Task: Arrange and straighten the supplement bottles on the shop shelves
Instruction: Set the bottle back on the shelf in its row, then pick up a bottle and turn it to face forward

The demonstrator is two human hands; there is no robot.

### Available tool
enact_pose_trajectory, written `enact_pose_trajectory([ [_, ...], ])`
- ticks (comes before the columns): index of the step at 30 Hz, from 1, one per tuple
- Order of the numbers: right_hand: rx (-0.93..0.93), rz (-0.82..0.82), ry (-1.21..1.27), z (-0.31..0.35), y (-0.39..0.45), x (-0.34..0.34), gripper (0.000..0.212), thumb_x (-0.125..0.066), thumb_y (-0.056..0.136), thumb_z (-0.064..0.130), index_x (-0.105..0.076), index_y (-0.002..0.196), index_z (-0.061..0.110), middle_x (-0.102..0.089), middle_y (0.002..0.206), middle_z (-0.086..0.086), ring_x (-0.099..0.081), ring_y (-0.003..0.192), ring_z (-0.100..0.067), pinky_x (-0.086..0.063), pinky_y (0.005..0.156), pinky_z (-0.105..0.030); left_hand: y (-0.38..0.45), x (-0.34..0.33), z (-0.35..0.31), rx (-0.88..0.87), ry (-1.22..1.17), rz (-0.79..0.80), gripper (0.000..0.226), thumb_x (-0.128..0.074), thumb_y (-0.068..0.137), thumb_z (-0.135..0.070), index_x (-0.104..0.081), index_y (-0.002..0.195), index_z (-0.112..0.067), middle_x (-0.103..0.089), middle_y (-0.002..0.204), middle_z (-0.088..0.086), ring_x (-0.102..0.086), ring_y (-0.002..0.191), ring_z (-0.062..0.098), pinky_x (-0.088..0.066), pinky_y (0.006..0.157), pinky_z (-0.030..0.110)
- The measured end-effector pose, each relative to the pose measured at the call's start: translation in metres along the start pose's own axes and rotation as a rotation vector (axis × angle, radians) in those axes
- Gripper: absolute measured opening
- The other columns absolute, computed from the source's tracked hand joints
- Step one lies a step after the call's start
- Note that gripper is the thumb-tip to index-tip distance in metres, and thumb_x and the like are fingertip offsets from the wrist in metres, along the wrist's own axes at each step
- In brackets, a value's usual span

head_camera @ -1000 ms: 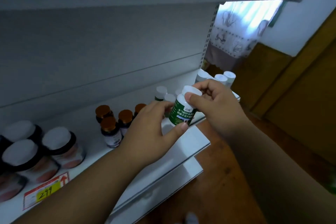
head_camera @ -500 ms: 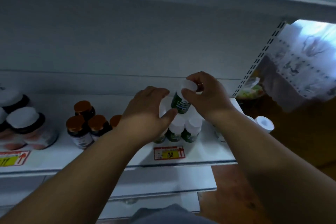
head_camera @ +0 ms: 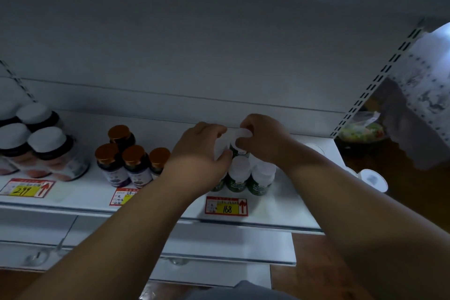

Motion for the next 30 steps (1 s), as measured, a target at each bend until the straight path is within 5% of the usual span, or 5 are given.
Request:
enact_pose_trajectory([
  [9, -0.044, 0.116, -0.094, -0.007, -0.002, -0.021, 0.044, -0.064, 0.077, 0.043, -0.057, 0.117, 0.025, -0.06, 0.114, 0.002, -0.056, 0.092, -0.015, -0.045, 0.067, -0.028, -0.004, 0.007, 0.001, 0.014, 0.019, -0.01, 0.049, -0.058, 0.091, -0.038, -0.048, 0.135, -0.021, -0.05, 0.131, -0.004, -0.049, 0.117, 0.015, -0.042, 0.097, 0.033],
  [14, 0.057, -0.029, -0.03, 0.02, -0.017, -0.006, 0.046, -0.059, 0.085, 0.04, -0.053, 0.128, 0.023, -0.053, 0.12, 0.001, -0.055, 0.098, -0.015, -0.04, 0.072, -0.024, -0.012, 0.023, 0.001, -0.009, 0.047, -0.081, 0.047, -0.061, 0.09, -0.031, -0.051, 0.134, -0.017, -0.053, 0.128, 0.0, -0.051, 0.114, 0.016, -0.04, 0.093, 0.026],
  [19, 0.22, -0.155, 0.069, 0.091, -0.038, 0.006, 0.031, -0.059, 0.087, 0.034, -0.056, 0.117, 0.027, -0.047, 0.103, 0.014, -0.047, 0.093, -0.002, -0.031, 0.068, -0.009, -0.033, 0.069, 0.016, -0.034, 0.142, -0.177, 0.046, -0.066, 0.082, -0.019, -0.058, 0.128, -0.014, -0.059, 0.121, 0.004, -0.057, 0.106, 0.022, -0.04, 0.08, 0.024],
  [24, 0.363, -0.25, 0.112, 0.197, -0.054, -0.007, 0.027, -0.062, 0.084, 0.032, -0.061, 0.109, 0.025, -0.057, 0.1, 0.008, -0.053, 0.091, -0.006, -0.044, 0.076, -0.023, -0.075, 0.147, 0.061, 0.017, 0.181, -0.258, 0.044, -0.063, 0.08, -0.025, -0.057, 0.123, -0.021, -0.059, 0.112, -0.001, -0.055, 0.099, 0.017, -0.04, 0.076, 0.027],
  [30, 0.498, -0.195, 0.242, 0.351, -0.066, -0.085, 0.02, -0.06, 0.084, 0.036, -0.059, 0.102, 0.03, -0.057, 0.09, 0.012, -0.054, 0.079, -0.004, -0.044, 0.068, -0.025, -0.162, 0.26, 0.155, 0.113, 0.212, -0.347, 0.036, -0.064, 0.083, -0.027, -0.06, 0.119, -0.024, -0.059, 0.109, -0.005, -0.056, 0.1, 0.016, -0.044, 0.081, 0.03],
])
Point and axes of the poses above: each hand's wrist, its own y-axis towards the middle knuckle, its own x-axis out of the back of the hand, z = x × y, the point moved 8 cm from there along y, towards the middle knuckle
